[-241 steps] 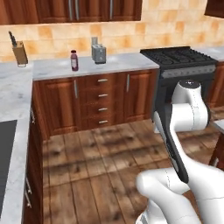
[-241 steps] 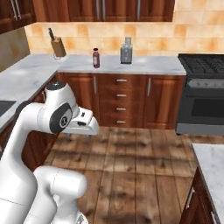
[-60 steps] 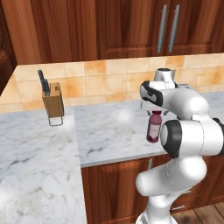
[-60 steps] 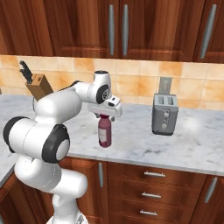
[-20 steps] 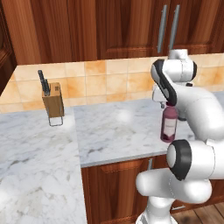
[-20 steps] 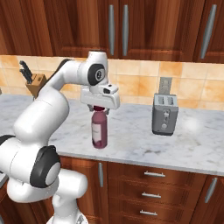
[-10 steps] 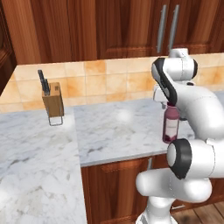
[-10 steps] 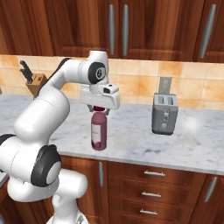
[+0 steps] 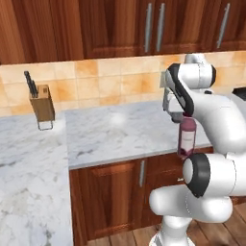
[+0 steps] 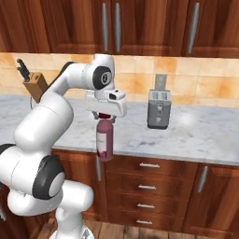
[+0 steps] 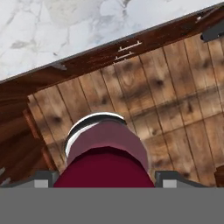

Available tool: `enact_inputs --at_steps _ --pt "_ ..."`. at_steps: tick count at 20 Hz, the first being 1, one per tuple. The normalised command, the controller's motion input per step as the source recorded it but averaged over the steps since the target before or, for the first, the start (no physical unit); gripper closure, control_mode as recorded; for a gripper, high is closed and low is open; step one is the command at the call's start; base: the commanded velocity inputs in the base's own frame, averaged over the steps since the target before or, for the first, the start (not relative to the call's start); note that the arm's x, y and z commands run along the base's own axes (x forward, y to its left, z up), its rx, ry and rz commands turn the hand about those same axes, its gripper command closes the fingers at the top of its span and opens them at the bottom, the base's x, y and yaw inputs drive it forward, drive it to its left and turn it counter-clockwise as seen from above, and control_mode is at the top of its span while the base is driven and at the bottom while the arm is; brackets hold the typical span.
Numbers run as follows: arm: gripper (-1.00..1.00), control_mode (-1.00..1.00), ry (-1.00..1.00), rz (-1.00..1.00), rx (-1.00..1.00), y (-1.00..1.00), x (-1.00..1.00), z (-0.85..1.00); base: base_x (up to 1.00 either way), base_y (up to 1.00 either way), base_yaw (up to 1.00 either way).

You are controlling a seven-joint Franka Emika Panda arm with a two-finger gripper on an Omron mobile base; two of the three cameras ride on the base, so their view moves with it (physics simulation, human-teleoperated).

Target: There is a wine glass and glass cup on the dining counter. Place the wine bottle next to the wine glass and the juice bottle next to the glass cup.

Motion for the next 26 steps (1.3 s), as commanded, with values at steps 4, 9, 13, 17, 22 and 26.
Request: enact_inputs --at_steps 4,9,13,17,22,26 --pt "1.00 1.00 0.00 0.00 0.00 0.00 0.00 0.00 -0.80 -0.43 -0.02" --pt "1.00 1.00 0.00 0.00 0.00 0.00 0.00 0.00 -0.66 -0.29 -0.22" --pt "1.00 1.00 0.00 0.00 0.00 0.00 0.00 0.00 0.00 0.01 -0.99" --pt "1.00 1.00 0.00 0.00 0.00 0.00 0.00 0.00 0.00 0.03 -0.99" --pt "1.00 1.00 0.00 0.00 0.00 0.00 0.00 0.00 0.00 0.04 -0.97" --pt "1.00 1.00 0.00 0.00 0.00 0.00 0.00 0.00 0.00 0.04 -0.97"
